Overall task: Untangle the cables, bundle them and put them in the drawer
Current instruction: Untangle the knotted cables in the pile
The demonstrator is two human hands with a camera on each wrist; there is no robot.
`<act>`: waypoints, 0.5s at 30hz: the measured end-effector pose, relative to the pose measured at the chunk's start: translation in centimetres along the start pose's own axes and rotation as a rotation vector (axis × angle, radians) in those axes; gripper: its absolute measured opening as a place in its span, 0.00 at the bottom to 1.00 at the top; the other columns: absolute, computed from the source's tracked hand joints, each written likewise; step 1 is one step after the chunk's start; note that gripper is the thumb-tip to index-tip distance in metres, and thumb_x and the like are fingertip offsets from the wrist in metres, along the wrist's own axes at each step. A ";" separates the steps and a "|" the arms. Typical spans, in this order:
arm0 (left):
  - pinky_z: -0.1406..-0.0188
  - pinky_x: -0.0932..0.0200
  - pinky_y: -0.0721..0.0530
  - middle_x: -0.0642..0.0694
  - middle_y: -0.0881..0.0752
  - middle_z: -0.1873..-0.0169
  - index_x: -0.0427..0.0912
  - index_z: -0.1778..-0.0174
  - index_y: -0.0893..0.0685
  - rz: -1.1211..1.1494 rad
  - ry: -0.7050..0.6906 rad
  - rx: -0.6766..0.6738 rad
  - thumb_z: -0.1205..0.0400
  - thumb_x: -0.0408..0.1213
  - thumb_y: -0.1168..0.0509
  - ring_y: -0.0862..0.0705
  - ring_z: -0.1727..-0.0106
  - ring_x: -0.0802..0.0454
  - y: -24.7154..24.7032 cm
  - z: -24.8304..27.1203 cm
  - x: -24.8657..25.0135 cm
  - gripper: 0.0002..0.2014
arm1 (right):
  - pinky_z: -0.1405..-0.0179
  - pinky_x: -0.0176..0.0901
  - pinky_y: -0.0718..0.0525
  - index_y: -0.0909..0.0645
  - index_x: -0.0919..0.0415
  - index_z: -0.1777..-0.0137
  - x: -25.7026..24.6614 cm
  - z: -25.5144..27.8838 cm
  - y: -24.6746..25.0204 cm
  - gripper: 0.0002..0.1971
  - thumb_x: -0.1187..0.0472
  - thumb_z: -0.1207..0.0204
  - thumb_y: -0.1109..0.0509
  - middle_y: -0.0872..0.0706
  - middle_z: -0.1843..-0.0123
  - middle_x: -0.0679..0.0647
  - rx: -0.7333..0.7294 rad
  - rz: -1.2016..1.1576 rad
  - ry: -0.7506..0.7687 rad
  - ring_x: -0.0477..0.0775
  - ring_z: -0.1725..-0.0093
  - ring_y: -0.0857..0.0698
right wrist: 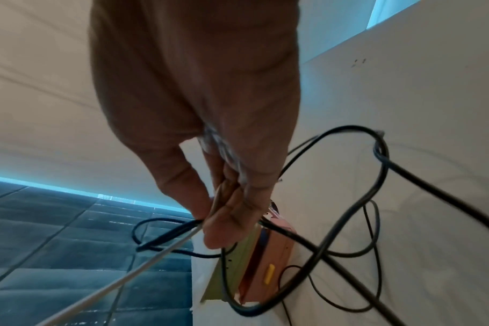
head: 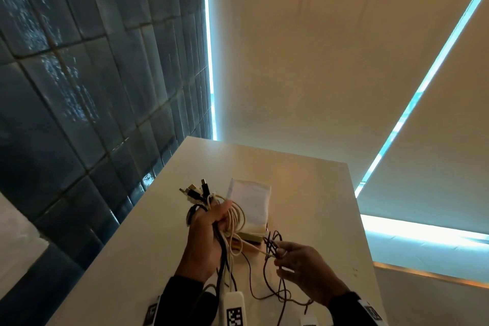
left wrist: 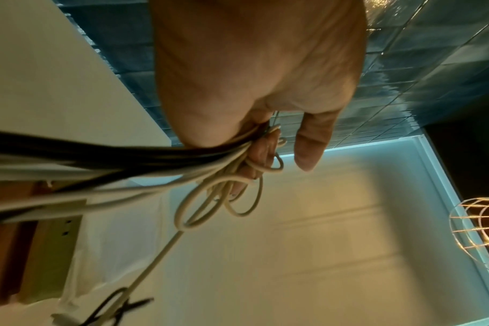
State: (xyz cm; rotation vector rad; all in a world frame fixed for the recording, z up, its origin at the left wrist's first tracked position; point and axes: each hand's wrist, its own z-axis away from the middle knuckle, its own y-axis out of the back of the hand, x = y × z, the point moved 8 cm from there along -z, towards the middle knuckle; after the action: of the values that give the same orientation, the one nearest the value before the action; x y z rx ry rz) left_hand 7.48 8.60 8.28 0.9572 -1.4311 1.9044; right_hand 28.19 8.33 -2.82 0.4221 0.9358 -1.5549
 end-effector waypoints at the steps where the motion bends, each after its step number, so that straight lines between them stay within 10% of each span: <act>1: 0.70 0.57 0.32 0.42 0.32 0.73 0.39 0.68 0.28 0.013 0.000 -0.022 0.31 0.36 0.31 0.34 0.72 0.50 -0.3 0.0 0.2 0.11 | 0.62 0.48 0.17 0.19 0.70 0.37 -0.3 -0.1 -0.1 0.20 0.80 0.29 0.38 0.18 0.55 0.61 0.000 0.033 0.029 0.57 0.57 0.17; 9: 0.67 0.54 0.30 0.42 0.31 0.72 0.38 0.65 0.28 -0.027 -0.052 -0.051 0.36 0.36 0.24 0.32 0.71 0.48 -1.6 0.4 1.7 0.16 | 0.71 0.42 0.14 0.18 0.64 0.36 -2.7 -1.2 1.8 0.18 0.67 0.26 0.26 0.10 0.58 0.57 0.359 0.554 0.352 0.51 0.70 0.15; 15: 0.64 0.54 0.30 0.40 0.32 0.69 0.39 0.65 0.28 0.005 -0.032 -0.097 0.32 0.33 0.27 0.33 0.68 0.47 -1.7 0.5 2.1 0.13 | 0.48 0.35 0.14 0.21 0.49 0.34 -4.4 1.3 -2.3 0.26 0.73 0.29 0.29 0.16 0.37 0.46 0.169 0.868 0.674 0.41 0.42 0.17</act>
State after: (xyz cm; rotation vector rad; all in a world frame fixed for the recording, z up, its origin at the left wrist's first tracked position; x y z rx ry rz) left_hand 7.71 8.60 11.03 0.9427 -1.5309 1.8131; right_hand 27.30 10.12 1.86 1.3300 0.9230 -0.6781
